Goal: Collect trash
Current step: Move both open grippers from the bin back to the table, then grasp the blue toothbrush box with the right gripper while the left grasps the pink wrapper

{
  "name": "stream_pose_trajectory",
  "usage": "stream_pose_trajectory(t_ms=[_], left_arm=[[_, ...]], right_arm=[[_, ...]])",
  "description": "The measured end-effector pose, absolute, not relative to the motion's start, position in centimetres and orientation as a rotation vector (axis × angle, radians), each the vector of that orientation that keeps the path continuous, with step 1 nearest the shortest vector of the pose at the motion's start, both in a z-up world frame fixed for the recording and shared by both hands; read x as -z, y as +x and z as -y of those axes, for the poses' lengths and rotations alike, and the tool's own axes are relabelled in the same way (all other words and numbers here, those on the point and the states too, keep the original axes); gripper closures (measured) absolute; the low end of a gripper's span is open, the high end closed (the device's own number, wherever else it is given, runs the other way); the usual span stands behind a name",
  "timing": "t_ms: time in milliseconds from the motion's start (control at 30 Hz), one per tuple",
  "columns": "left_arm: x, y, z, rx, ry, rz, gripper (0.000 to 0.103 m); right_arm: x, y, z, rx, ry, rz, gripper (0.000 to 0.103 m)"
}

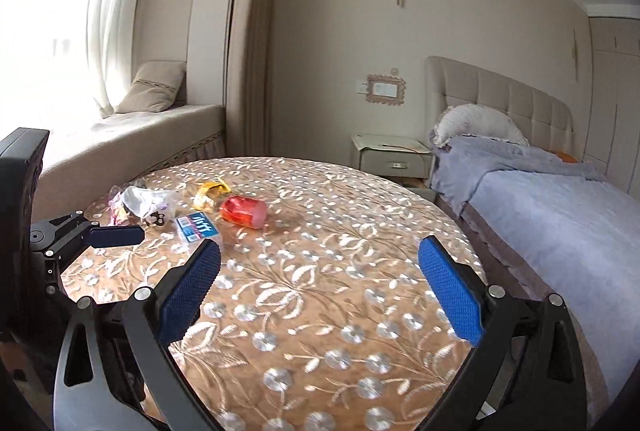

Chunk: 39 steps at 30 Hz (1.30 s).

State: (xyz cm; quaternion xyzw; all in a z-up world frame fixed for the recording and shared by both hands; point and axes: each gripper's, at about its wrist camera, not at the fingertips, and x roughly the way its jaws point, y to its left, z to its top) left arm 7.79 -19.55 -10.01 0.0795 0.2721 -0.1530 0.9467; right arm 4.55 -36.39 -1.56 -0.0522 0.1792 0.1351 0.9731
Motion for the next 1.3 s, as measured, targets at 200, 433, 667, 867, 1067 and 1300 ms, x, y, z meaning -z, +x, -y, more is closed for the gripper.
stream_pose_trajectory(t_ms=[200, 433, 667, 867, 1067, 1300], left_arm=[[8.9, 8.6, 12.1, 0.194, 0.102, -0.550, 0.005], [8.6, 9.9, 5.4, 0.067, 0.083, -0.552, 0.005], [9.0, 11.7, 1.1, -0.019, 0.055, -0.581, 0.005], [9.4, 13.5, -1.2, -0.056, 0.016, -0.606, 0.005], [10.5, 15.6, -2.5, -0.080, 0.002, -0.657, 0.005], [12.5, 18.3, -4.2, -0.067, -0.078, -0.753, 0.005]], right_arm=[[1.3, 7.1, 30.7, -0.356, -0.144, -0.383, 0.004], [1.4, 9.8, 25.3, -0.440, -0.171, -0.400, 0.004], [2.0, 12.5, 21.1, -0.508, -0.174, -0.429, 0.004], [2.9, 14.8, 18.9, -0.537, -0.206, -0.464, 0.004], [3.7, 16.9, 17.9, -0.577, -0.228, -0.505, 0.004], [5.9, 19.0, 16.2, -0.605, -0.323, -0.577, 0.004]])
